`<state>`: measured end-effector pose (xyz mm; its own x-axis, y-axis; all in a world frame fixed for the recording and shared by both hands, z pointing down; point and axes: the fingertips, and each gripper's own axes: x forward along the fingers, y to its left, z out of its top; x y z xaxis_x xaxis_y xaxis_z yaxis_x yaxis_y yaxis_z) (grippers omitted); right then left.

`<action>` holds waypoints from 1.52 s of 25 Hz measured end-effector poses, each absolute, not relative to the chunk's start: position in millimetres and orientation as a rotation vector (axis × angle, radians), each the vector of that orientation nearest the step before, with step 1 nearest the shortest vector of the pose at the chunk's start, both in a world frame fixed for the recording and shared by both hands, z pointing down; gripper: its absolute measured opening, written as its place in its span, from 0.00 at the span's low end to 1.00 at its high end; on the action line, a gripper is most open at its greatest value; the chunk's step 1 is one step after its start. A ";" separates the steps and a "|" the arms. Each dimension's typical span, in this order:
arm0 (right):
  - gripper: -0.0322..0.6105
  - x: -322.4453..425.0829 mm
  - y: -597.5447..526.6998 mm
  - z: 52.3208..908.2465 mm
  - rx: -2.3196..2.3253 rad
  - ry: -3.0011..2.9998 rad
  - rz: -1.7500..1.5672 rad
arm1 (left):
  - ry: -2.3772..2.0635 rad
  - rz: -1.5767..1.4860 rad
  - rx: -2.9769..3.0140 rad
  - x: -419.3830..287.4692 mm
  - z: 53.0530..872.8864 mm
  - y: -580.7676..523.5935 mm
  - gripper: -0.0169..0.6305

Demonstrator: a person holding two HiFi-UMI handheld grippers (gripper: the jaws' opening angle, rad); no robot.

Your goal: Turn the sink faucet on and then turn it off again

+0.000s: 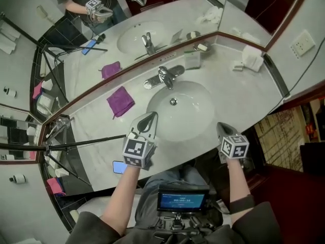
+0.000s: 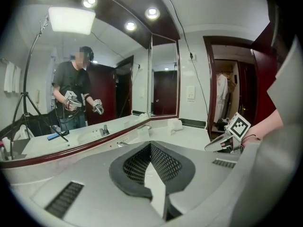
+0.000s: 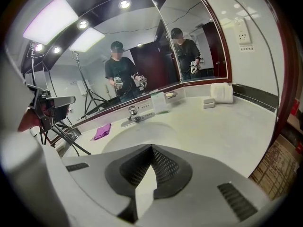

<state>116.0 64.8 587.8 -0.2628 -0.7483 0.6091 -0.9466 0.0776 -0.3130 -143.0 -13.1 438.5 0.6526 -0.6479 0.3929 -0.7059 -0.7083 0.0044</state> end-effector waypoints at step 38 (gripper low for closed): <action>0.40 -28.6 -212.5 623.4 0.613 -2.549 1.708 | -1.681 0.595 2.304 -132.1 478.2 -29.2 0.03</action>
